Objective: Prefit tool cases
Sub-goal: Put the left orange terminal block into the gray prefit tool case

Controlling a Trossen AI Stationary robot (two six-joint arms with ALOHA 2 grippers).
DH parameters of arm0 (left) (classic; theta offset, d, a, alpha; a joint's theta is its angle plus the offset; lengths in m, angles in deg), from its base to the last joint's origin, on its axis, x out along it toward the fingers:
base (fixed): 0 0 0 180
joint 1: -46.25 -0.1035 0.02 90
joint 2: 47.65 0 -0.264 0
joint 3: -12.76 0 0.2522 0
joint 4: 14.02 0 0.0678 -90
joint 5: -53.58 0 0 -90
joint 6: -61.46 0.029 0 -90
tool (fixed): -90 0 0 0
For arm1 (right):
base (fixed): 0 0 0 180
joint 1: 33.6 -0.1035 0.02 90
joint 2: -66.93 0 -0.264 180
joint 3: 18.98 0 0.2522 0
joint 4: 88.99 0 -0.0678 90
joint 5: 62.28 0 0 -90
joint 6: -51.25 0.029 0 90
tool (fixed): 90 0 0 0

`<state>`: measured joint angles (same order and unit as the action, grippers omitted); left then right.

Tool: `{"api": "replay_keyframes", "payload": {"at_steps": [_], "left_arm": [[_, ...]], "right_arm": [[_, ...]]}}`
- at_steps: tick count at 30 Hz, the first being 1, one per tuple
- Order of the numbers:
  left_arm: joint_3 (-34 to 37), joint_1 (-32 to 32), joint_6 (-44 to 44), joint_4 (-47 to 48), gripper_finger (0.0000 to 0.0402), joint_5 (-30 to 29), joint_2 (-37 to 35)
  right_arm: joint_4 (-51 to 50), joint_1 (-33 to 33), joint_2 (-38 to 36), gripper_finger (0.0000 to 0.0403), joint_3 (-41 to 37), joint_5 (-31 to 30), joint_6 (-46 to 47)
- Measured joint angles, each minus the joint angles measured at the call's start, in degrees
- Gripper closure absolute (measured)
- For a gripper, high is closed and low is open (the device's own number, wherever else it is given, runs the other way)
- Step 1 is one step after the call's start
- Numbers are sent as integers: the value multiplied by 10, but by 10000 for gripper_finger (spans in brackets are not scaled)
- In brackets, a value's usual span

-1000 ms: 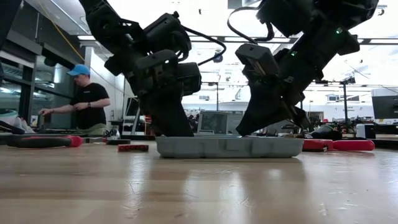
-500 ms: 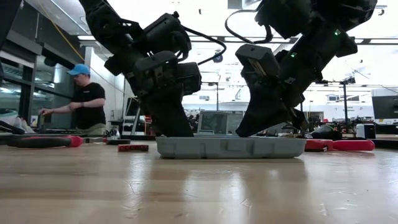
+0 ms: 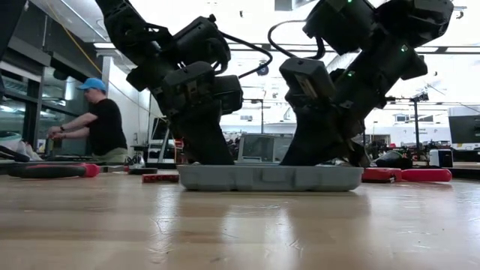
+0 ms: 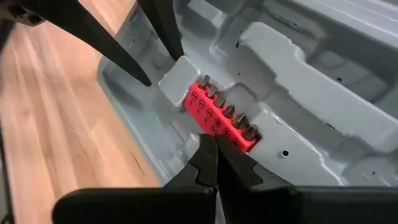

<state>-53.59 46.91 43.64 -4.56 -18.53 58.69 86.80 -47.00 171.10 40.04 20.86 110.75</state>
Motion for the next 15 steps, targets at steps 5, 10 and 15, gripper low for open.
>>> {"api": "replay_keyframes", "payload": {"at_steps": [5,10,15], "left_arm": [[1,-12,0,1,287,6,-10],[-14,-26,0,-4,287,4,-24],[-59,-19,38,-4,290,1,-21]], "right_arm": [[16,-13,-2,403,0,-20,25],[3,-20,-20,403,-2,-39,26],[-23,-18,-35,403,-2,-66,33]]}}
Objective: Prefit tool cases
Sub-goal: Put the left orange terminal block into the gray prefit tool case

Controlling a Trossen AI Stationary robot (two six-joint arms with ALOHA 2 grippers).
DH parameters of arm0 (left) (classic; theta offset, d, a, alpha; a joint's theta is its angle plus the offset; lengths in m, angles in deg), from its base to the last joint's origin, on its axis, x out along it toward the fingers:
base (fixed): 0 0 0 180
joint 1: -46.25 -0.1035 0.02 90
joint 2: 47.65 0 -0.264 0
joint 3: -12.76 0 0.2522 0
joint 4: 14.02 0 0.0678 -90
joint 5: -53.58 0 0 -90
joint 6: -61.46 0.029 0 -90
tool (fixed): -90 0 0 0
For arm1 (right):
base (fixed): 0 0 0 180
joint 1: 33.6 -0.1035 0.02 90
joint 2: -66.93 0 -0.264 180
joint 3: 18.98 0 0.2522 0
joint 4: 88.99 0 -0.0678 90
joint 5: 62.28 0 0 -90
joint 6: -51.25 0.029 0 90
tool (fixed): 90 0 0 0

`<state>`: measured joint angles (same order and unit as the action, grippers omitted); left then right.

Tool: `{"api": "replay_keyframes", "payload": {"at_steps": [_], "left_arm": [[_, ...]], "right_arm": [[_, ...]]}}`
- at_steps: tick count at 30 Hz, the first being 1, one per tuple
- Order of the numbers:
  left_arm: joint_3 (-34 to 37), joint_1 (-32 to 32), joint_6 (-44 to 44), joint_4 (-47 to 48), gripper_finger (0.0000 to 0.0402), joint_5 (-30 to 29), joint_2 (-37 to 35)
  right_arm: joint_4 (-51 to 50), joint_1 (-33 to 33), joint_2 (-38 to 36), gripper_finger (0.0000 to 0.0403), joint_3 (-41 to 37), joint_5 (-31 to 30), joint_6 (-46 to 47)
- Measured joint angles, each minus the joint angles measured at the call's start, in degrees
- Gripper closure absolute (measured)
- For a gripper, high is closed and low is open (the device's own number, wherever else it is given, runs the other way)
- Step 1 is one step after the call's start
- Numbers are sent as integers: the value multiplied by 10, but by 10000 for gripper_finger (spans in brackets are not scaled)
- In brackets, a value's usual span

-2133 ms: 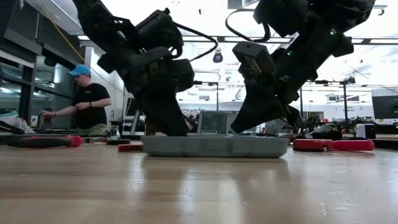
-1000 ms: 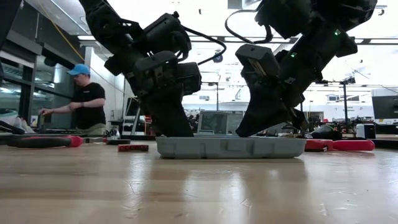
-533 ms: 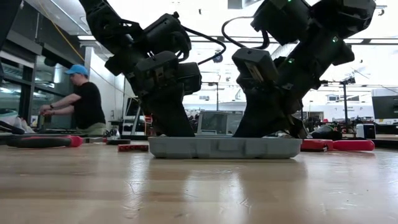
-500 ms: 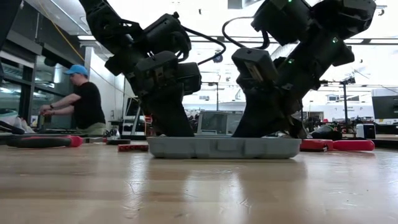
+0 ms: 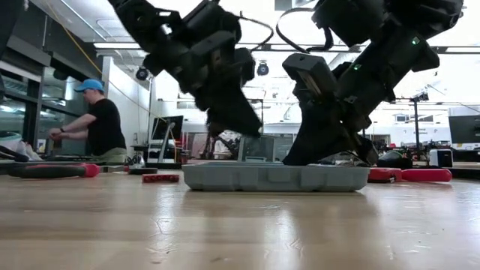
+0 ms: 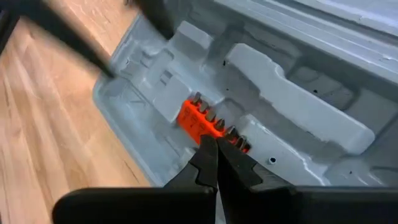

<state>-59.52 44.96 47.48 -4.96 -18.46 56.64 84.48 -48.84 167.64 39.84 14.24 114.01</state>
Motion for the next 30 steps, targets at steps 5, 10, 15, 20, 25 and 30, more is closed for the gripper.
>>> {"api": "replay_keyframes", "payload": {"at_steps": [5,10,15,20,25,30], "left_arm": [[-37,11,32,29,309,2,27],[-45,14,37,42,338,8,64],[-47,14,37,45,359,17,95],[-48,10,36,41,368,30,106],[-47,4,31,45,369,38,108],[-46,4,29,54,369,39,108]], "right_arm": [[-8,2,0,403,1,1,-1],[-18,2,-1,403,2,0,-1],[-34,2,-2,403,3,0,-2],[-52,8,-3,403,4,7,2],[-56,14,-3,403,4,11,2],[-54,17,21,403,5,28,2]]}}
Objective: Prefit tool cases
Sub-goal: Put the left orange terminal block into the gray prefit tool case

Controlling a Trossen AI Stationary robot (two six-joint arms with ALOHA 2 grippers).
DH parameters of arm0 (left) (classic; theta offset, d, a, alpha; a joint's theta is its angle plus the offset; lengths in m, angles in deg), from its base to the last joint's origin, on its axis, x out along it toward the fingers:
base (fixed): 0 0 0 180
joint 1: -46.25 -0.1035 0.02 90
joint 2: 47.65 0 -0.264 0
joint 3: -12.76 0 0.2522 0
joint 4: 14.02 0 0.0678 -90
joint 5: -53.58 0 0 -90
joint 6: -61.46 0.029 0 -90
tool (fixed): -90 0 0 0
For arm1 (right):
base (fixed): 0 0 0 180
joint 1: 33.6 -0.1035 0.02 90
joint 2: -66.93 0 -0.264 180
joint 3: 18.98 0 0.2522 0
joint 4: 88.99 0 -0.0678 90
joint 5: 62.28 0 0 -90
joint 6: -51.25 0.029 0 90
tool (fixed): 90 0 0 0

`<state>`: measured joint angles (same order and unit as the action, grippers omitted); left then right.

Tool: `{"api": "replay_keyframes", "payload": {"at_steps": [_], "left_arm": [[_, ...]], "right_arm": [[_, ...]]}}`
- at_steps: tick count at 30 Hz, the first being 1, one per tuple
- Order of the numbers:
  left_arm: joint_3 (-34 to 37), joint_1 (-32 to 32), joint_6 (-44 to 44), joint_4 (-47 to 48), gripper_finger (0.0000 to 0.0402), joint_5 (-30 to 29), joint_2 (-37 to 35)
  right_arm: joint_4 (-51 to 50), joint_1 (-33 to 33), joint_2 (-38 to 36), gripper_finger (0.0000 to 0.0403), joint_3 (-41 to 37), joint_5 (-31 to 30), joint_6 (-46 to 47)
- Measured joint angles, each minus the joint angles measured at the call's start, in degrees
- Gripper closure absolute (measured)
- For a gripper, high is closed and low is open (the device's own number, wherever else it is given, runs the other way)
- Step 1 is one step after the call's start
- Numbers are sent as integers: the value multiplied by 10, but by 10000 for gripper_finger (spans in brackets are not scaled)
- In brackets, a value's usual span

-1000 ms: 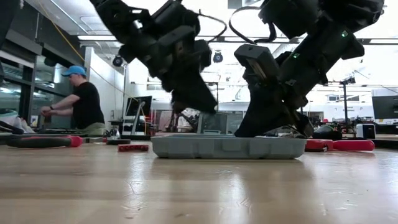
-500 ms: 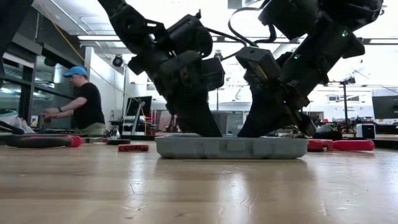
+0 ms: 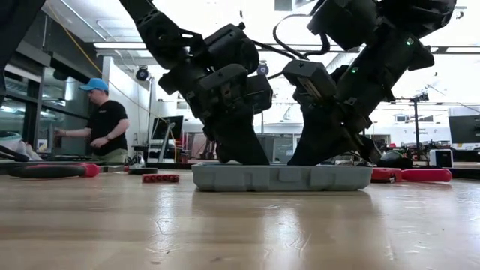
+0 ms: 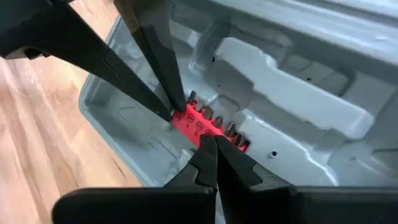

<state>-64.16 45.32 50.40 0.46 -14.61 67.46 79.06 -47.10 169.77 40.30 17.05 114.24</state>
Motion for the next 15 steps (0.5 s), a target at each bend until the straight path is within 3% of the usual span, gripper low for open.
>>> {"api": "replay_keyframes", "payload": {"at_steps": [10,15], "left_arm": [[1,0,-2,3,369,0,1],[1,-3,1,3,369,7,-1]], "right_arm": [[19,2,15,403,0,7,-4],[57,-10,-6,403,-5,-17,-13]]}}
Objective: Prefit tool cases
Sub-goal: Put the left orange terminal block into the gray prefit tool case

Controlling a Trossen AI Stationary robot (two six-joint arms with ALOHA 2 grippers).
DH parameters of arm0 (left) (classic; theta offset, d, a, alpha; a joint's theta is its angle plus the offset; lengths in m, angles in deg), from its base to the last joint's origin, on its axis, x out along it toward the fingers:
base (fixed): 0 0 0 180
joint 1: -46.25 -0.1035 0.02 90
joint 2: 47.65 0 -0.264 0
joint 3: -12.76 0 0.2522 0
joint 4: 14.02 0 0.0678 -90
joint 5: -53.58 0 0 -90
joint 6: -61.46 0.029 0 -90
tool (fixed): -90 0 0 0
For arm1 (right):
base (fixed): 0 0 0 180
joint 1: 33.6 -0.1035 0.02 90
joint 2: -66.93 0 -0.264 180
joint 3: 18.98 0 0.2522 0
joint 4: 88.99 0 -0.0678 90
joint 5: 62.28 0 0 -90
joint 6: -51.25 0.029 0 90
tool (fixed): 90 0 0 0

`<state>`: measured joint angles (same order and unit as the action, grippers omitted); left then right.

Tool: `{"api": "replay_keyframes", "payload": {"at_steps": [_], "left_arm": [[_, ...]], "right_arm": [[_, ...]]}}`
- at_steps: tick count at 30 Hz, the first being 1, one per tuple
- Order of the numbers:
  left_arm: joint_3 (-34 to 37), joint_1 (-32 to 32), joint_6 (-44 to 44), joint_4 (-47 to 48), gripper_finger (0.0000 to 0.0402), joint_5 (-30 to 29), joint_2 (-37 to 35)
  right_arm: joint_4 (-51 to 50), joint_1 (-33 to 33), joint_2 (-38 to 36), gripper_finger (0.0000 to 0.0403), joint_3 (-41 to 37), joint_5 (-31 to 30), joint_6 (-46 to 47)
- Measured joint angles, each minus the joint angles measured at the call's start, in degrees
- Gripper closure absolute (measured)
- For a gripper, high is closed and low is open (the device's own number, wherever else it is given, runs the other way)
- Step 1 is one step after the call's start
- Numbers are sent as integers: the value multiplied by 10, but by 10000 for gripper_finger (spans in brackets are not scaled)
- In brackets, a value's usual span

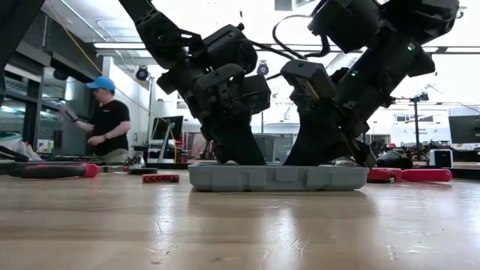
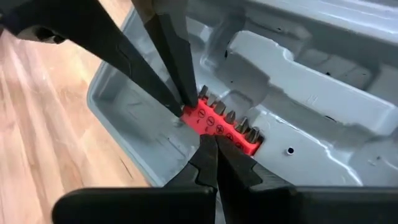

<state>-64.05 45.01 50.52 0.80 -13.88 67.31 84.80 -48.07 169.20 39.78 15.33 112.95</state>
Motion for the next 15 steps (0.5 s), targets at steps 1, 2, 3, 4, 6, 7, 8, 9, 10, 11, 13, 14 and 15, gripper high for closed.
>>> {"api": "replay_keyframes", "payload": {"at_steps": [1,2,3,4,6,7,8,9,10,11,13,14,15], "left_arm": [[0,0,-2,-1,369,0,0],[0,0,-4,-1,369,-1,1],[0,0,-4,-2,369,-1,1],[0,0,-4,-2,369,-1,1],[0,0,-4,-9,369,-1,1],[0,0,-4,-14,369,-1,1],[0,0,-4,-16,369,-1,1],[1,0,-5,-18,369,-1,1],[1,0,-6,-19,369,-1,1],[1,0,-8,-20,369,-1,1],[1,0,-8,-21,369,-1,1],[1,0,-8,-21,369,-1,1],[1,0,-8,-21,369,-1,1]], "right_arm": [[-3,-3,-6,403,0,-10,3],[-10,-7,-12,403,-1,-22,7],[-18,-10,-18,403,-1,-34,9],[-19,-11,-21,403,-1,-41,9],[-24,-11,-22,403,-1,-41,10],[-28,-11,-22,403,-1,-41,10],[-29,-10,-22,403,0,-41,10],[-31,-9,-22,403,0,-41,10],[-30,-7,-22,403,0,-40,8],[-30,-5,-22,403,0,-37,7],[-30,0,-21,403,0,-36,0],[-28,3,-20,403,1,-33,-1],[-27,6,-18,403,1,-30,-3]]}}
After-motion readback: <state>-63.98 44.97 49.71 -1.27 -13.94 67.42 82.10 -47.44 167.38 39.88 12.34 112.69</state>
